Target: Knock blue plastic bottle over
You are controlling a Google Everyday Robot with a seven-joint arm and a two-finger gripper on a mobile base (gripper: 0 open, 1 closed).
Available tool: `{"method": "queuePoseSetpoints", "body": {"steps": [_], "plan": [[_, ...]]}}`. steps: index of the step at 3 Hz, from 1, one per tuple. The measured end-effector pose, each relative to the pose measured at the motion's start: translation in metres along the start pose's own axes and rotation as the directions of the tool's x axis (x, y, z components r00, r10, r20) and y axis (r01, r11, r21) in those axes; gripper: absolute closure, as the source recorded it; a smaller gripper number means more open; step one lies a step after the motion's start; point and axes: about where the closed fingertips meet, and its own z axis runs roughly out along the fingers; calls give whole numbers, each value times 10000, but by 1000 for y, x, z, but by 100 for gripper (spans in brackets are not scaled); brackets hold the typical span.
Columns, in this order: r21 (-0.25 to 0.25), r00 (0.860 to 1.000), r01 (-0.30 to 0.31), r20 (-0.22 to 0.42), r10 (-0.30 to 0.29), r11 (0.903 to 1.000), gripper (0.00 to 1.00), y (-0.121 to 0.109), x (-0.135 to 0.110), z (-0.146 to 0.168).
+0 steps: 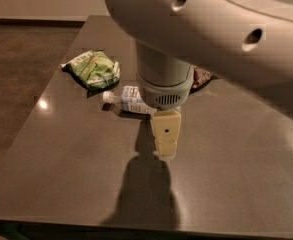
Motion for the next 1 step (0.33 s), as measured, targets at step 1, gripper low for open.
{"method": "queuePoseSetpoints", "body": {"steps": [1], "plan": [[2,10000,0,0,0,10000,0,0,0,0]]}}
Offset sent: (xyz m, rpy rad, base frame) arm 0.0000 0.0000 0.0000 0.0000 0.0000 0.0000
